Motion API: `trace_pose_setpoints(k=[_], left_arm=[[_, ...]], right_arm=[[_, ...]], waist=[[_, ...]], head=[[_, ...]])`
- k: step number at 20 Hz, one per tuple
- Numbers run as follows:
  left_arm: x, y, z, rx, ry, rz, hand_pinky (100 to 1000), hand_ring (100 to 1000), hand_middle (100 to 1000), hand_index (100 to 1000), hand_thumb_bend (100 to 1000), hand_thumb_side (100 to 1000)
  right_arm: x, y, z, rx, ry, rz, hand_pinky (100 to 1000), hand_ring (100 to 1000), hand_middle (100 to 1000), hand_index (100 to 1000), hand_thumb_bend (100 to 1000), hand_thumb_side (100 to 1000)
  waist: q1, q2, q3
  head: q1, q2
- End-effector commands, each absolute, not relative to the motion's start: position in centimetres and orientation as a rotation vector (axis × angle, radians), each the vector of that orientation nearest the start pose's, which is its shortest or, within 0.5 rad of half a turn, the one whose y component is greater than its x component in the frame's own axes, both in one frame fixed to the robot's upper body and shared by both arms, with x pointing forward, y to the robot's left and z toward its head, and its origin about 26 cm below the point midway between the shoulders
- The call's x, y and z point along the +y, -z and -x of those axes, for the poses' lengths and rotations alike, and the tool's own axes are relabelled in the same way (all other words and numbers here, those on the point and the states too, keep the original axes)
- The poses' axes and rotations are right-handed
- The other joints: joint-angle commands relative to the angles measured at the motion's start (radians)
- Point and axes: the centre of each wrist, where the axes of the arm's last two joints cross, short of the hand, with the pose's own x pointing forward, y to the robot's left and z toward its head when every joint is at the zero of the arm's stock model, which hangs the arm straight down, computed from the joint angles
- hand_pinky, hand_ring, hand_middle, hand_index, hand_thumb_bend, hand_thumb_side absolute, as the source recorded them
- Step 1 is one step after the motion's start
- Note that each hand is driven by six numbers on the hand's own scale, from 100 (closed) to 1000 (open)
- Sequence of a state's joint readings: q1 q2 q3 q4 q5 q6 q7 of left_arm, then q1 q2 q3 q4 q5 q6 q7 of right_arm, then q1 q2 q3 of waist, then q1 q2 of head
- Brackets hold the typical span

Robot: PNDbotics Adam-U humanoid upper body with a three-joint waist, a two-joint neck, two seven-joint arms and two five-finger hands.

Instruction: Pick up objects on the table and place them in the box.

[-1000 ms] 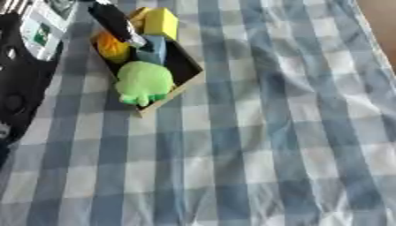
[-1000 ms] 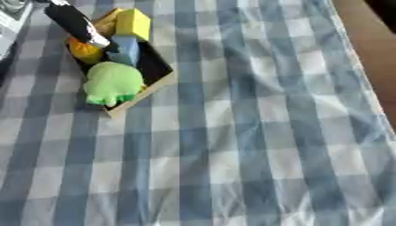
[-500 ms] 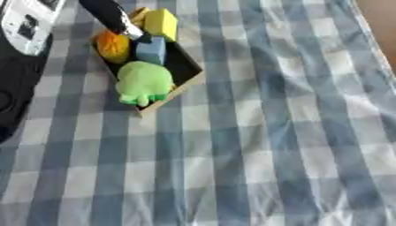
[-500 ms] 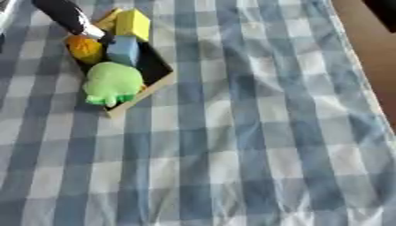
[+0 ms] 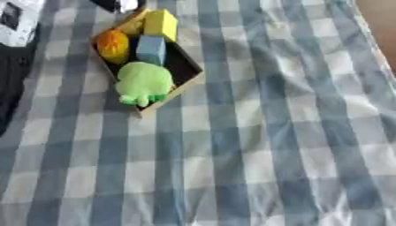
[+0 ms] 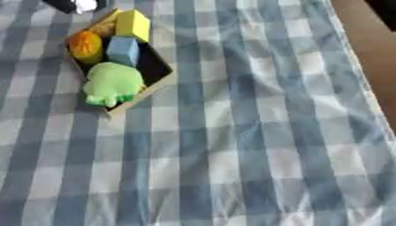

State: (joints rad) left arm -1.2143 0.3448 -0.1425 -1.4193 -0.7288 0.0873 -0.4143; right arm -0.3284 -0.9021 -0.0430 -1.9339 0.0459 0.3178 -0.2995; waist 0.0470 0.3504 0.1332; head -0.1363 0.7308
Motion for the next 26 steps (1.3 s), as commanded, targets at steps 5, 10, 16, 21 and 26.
trace_pose_setpoints(k=[5, 10, 16, 21, 26], left_arm=[[20.3, -41.4, -36.0, -2.598, 0.48, -0.857, 775, 761, 769, 847, 198, 511], [24.2, -38.6, -33.6, -2.69, 0.025, -0.658, 767, 780, 799, 878, 335, 503], [27.6, -33.2, -30.2, -2.708, -0.184, -0.459, 768, 774, 796, 890, 447, 440], [29.6, -28.6, -30.1, -2.683, -0.271, -0.486, 767, 773, 795, 883, 428, 463], [30.4, -26.2, -29.9, -2.664, -0.322, -0.545, 766, 773, 796, 881, 423, 464]], right_arm=[[-34.9, -29.0, -29.0, -2.014, -0.413, 1.055, 932, 856, 775, 824, 100, 770], [-34.7, -29.2, -28.6, -2.081, -0.353, 1.037, 934, 856, 773, 822, 100, 745], [-34.4, -29.7, -28.1, -2.243, -0.207, 0.978, 936, 858, 776, 824, 100, 721], [-34.3, -29.4, -28.2, -2.345, -0.123, 0.905, 938, 866, 785, 832, 100, 714], [-34.3, -29.0, -28.3, -2.408, -0.088, 0.862, 937, 867, 796, 839, 100, 713]], waist=[[-0.01, -0.06, 0.013], [-0.015, -0.069, 0.02], [-0.026, -0.061, 0.019], [-0.034, -0.059, 0.017], [-0.037, -0.061, 0.015]], head=[[-0.018, 0.014], [-0.023, 0.022], [-0.023, 0.013], [-0.021, 0.006], [-0.016, -0.001]])
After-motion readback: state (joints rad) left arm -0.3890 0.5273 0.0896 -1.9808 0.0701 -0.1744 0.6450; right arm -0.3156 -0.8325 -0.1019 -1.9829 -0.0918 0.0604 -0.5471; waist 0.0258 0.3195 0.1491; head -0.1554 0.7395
